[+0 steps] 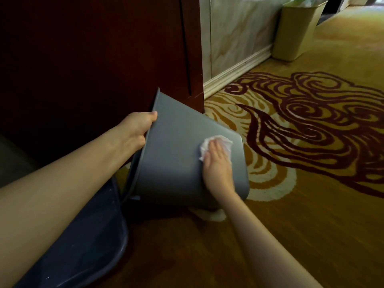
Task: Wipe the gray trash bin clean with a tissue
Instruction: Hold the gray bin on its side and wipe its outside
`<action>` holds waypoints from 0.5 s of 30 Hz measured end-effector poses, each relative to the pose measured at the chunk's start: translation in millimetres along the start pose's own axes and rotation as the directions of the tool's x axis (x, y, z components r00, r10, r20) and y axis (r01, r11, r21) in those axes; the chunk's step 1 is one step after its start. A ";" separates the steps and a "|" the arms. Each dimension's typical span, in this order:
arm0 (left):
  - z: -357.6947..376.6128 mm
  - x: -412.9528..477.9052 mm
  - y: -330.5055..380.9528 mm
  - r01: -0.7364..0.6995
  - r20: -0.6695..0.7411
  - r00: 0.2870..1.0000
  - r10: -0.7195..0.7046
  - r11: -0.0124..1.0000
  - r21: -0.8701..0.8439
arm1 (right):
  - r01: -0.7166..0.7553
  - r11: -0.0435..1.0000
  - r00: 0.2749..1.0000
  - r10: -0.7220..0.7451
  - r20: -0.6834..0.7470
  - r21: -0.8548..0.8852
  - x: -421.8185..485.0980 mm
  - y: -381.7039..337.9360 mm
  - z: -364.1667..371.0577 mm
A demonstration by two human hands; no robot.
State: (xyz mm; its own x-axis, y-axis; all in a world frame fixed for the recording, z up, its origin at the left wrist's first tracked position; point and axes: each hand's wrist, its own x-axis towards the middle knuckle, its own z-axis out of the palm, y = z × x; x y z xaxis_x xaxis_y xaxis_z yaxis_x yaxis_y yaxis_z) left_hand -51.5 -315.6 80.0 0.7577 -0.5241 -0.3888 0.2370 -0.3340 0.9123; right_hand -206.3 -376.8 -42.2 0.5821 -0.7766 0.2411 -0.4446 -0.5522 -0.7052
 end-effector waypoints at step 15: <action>-0.4 -9.4 -4.7 -0.115 -0.039 0.992 0.116 0.992 0.045 | -0.754 0.401 0.546 0.822 0.158 0.521 16.0 88.2 -38.0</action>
State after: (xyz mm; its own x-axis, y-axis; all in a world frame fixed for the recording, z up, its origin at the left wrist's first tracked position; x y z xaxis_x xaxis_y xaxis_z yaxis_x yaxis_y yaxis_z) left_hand -59.5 -308.9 79.4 0.8035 -0.5282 -0.2745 0.1212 -0.3064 0.9442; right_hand -262.1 -449.4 -75.2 0.0599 -0.8306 -0.5537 -0.2622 0.5221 -0.8116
